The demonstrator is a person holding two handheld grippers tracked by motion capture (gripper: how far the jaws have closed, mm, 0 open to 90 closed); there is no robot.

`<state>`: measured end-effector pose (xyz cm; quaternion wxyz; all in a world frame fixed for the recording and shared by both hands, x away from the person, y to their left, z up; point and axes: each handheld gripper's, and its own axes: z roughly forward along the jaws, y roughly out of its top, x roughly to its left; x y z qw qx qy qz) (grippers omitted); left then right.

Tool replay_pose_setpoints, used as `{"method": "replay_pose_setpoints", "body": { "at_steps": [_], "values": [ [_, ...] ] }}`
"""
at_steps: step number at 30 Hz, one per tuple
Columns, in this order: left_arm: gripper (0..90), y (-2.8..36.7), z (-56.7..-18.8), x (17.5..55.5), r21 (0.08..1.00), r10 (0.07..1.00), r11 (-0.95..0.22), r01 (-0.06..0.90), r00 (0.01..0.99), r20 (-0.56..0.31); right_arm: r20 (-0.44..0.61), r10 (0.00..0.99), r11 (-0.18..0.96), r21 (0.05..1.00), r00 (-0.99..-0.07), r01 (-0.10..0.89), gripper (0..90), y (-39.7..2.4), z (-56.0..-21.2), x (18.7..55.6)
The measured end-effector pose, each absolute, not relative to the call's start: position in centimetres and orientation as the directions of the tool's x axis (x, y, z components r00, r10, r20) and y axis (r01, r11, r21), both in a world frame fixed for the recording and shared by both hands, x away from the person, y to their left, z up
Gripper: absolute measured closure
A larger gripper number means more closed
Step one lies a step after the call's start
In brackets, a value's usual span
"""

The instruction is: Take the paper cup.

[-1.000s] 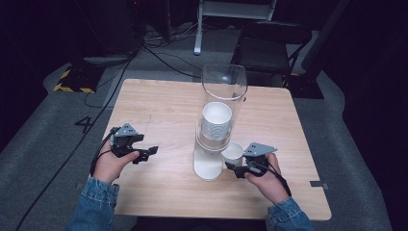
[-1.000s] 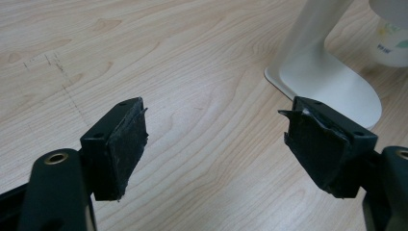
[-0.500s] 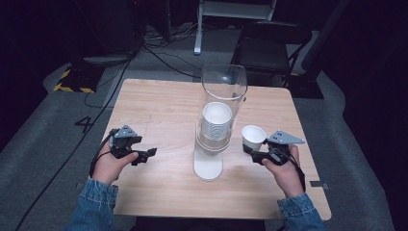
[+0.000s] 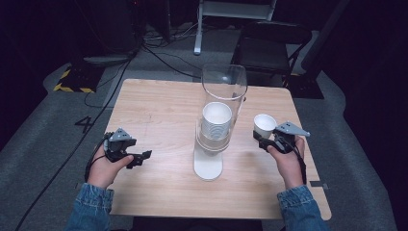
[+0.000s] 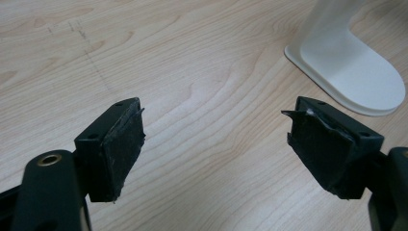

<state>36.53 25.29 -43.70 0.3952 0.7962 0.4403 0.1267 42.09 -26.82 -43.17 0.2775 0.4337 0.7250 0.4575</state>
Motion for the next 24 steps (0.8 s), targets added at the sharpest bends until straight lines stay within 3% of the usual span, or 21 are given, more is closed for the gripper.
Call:
{"method": "replay_pose_setpoints", "body": {
  "at_steps": [24],
  "values": [
    [21.4, 26.9, -44.1, 34.9, 0.734, 0.825, -0.294, 0.613, 0.550, -0.129, 0.022, 0.915, 0.195, 0.851, -0.404, 0.487, 31.7, -28.0, -47.8, 46.2]
  ]
}}
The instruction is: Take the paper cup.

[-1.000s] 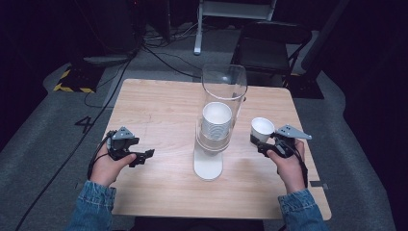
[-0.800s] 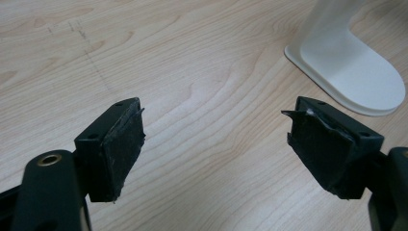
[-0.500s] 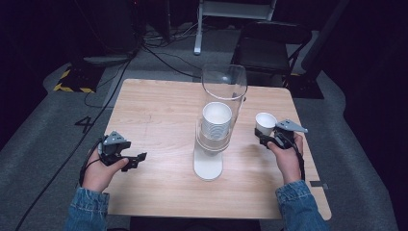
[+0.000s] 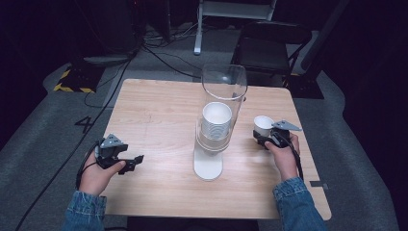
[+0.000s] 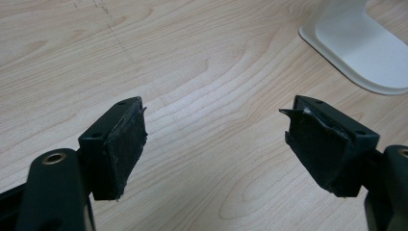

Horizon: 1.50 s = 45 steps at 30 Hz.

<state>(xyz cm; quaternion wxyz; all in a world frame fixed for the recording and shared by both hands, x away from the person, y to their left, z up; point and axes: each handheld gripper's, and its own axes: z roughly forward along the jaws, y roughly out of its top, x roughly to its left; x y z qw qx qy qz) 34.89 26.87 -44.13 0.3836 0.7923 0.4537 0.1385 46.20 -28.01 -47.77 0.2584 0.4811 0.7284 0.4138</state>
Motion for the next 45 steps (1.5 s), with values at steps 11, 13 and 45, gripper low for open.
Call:
{"method": "replay_pose_setpoints", "body": {
  "at_steps": [11, 13, 45],
  "values": [
    [21.5, 26.8, -44.2, 35.0, 0.731, 0.818, -0.307, 0.609, 0.561, -0.124, 0.001, 0.911, 0.227, 0.834, -0.413, 0.502, 30.5, -28.0, -48.8, 46.4],
    [21.5, 26.7, -44.1, 35.0, 0.732, 0.818, -0.306, 0.609, 0.562, -0.125, -0.001, 0.910, 0.231, 0.833, -0.415, 0.503, 30.3, -28.0, -48.8, 46.3],
    [21.2, 26.1, -44.0, 35.4, 0.734, 0.803, -0.317, 0.600, 0.582, -0.129, 0.045, 0.917, 0.178, 0.844, -0.397, 0.506, 15.8, -30.0, -46.6, 42.7]
  ]
}}
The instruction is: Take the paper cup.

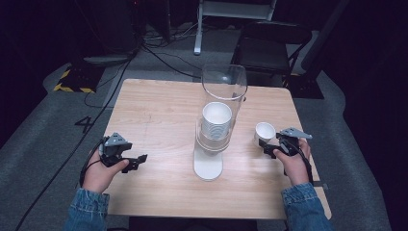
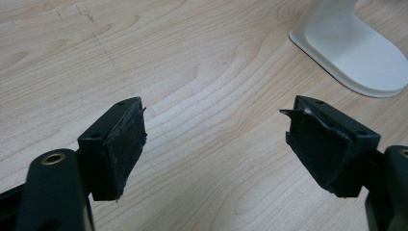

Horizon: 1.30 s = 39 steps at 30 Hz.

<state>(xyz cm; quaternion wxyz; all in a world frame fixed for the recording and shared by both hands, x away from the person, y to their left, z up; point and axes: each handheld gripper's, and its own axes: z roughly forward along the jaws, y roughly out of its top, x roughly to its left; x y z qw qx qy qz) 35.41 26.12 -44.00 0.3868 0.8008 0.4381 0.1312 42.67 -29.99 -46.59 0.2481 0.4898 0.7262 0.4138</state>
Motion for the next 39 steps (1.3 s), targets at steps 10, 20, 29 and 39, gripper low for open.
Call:
{"method": "replay_pose_setpoints", "body": {
  "at_steps": [10, 20, 29, 39],
  "values": [
    [21.2, 25.8, -44.1, 35.1, 0.730, 0.801, -0.324, 0.602, 0.585, -0.126, 0.060, 0.879, 0.183, 0.873, -0.472, 0.452, 16.6, -30.0, -43.4, 39.2],
    [21.2, 25.2, -44.0, 34.9, 0.728, 0.780, -0.343, 0.594, 0.612, -0.132, 0.079, 0.784, 0.242, 0.875, -0.616, 0.420, 20.8, -27.7, -42.1, 36.6],
    [21.6, 25.0, -44.0, 34.9, 0.728, 0.757, -0.361, 0.583, 0.639, -0.136, 0.116, 0.664, 0.310, 0.856, -0.738, 0.414, 20.1, -25.0, -43.5, 35.1],
    [21.7, 24.8, -44.1, 34.9, 0.718, 0.744, -0.375, 0.586, 0.652, -0.144, 0.083, 0.647, 0.378, 0.829, -0.758, 0.413, 21.5, -23.1, -45.4, 34.8]
  ]
}}
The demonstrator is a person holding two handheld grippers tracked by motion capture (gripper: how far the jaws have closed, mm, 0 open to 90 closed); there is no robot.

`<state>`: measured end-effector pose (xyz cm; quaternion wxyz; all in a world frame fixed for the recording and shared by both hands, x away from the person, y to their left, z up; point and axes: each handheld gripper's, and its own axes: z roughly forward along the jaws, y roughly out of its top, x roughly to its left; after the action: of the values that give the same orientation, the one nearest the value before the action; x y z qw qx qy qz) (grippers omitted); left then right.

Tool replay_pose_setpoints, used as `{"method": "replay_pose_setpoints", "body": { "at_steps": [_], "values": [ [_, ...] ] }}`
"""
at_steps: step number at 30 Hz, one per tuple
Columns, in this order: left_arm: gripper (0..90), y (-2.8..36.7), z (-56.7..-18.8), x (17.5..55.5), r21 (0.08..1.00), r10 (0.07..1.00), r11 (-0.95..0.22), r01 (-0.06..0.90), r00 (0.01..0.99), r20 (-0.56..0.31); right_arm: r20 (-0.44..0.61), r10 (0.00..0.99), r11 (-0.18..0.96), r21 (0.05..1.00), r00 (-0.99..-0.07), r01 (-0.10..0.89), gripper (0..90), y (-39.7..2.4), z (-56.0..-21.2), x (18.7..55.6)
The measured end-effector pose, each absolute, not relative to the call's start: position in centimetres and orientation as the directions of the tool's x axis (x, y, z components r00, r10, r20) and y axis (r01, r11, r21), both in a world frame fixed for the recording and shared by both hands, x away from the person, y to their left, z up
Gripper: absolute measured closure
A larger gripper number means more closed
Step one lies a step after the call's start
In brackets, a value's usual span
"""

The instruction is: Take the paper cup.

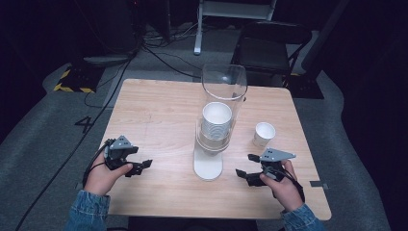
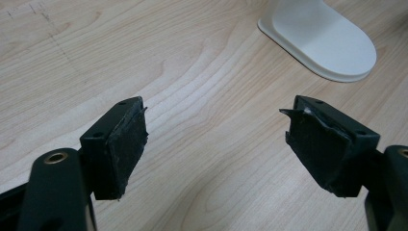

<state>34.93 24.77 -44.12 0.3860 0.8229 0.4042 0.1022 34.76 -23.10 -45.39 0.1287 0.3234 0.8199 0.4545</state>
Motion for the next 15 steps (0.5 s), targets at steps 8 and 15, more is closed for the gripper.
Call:
{"method": "replay_pose_setpoints", "body": {
  "at_steps": [8, 15],
  "values": [
    [21.9, 24.9, -44.4, 35.0, 0.711, 0.748, -0.376, 0.594, 0.647, -0.145, 0.011, 0.666, 0.434, 0.807, -0.746, 0.401, 21.3, -21.6, -48.2, 35.5],
    [22.0, 24.6, -44.6, 35.0, 0.700, 0.745, -0.387, 0.600, 0.651, -0.145, 0.006, 0.689, 0.454, 0.775, -0.725, 0.439, 18.2, -21.4, -49.3, 36.1]
  ]
}}
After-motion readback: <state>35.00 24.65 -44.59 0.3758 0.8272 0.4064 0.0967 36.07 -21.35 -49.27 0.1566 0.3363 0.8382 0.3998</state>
